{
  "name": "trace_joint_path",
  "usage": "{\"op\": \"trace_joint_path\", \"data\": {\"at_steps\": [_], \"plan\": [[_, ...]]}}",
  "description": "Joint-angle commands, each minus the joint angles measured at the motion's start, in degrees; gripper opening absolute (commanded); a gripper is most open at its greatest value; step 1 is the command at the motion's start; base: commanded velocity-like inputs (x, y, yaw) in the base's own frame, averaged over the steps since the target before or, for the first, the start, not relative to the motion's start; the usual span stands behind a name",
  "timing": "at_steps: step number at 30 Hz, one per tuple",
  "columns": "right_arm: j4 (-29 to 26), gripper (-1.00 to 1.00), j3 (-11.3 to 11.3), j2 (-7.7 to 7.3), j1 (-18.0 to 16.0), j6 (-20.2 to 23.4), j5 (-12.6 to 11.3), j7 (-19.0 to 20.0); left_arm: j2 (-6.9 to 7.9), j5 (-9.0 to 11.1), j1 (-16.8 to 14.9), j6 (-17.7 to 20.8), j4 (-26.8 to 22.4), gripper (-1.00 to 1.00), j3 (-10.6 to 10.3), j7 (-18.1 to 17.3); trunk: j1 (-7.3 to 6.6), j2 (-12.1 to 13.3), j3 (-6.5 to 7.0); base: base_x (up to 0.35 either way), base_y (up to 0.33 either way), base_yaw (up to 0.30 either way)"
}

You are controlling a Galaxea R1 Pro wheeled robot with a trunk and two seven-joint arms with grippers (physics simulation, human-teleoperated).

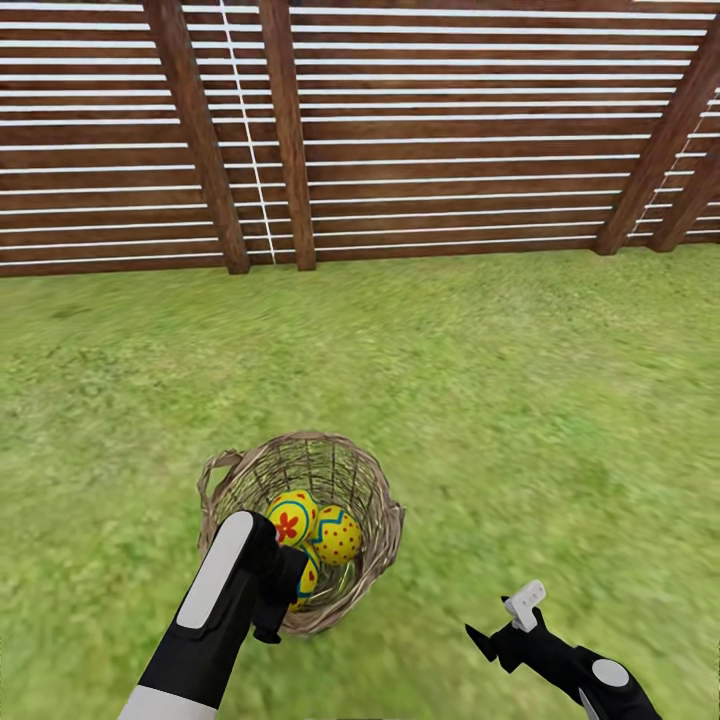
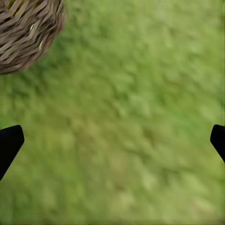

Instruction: Take the three Easter eggs out of the wicker basket on the lawn in the garden, then place them on the lawn next to a single tree (choose any tree) so that all three eggs are next to the same tree and none are left in the basket.

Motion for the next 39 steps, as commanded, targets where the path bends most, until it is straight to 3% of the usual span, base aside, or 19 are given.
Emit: {"op": "trace_joint_path", "data": {"at_steps": [1, 33, 39], "plan": [[-0.1, 1.00, 0.0, -0.03, 0.0, 0.2, 0.4, 0.1, -0.01, 0.1, 0.0, 0.8, -0.1, -1.00, 0.0, 0.3, -0.23, 0.4, 0.14, 0.000, 0.000, 0.000], [-0.3, 1.00, 0.1, 0.50, 0.0, 0.3, 0.6, 0.1, -0.01, 0.1, 0.0, 0.9, -0.4, -1.00, -0.2, 0.6, -7.26, 13.2, 8.72, 0.000, 0.000, 0.000], [-0.2, 1.00, 0.1, 0.52, 0.0, 0.3, 0.6, -0.4, -0.01, 0.0, 0.0, 3.4, -0.4, -1.00, -0.2, 0.6, -8.58, 15.6, 10.35, 0.000, 0.000, 0.000]]}}
